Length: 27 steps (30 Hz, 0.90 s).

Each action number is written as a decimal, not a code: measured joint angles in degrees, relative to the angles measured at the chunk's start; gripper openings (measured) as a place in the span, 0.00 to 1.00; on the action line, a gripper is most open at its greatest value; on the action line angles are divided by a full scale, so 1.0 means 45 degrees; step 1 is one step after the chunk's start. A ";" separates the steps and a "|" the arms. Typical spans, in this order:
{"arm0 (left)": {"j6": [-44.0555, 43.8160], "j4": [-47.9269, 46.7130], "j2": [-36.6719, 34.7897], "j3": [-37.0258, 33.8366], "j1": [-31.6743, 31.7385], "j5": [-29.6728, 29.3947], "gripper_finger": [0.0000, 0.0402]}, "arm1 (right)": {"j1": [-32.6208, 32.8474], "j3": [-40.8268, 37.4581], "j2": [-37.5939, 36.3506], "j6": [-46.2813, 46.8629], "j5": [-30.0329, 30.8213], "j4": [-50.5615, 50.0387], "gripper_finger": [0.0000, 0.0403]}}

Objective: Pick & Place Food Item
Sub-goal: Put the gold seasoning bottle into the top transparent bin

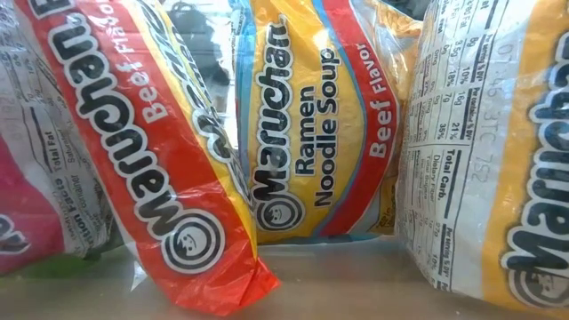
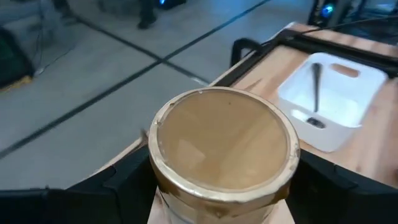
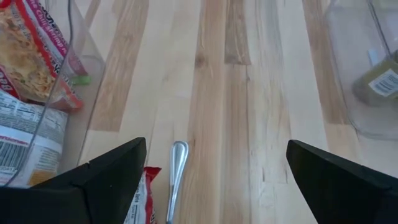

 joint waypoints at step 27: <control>-0.2311 0.5777 0.0270 -0.4323 0.2235 -0.0824 0.69 | 0.0096 0.0000 0.0000 -0.0028 -0.0037 0.0351 0.95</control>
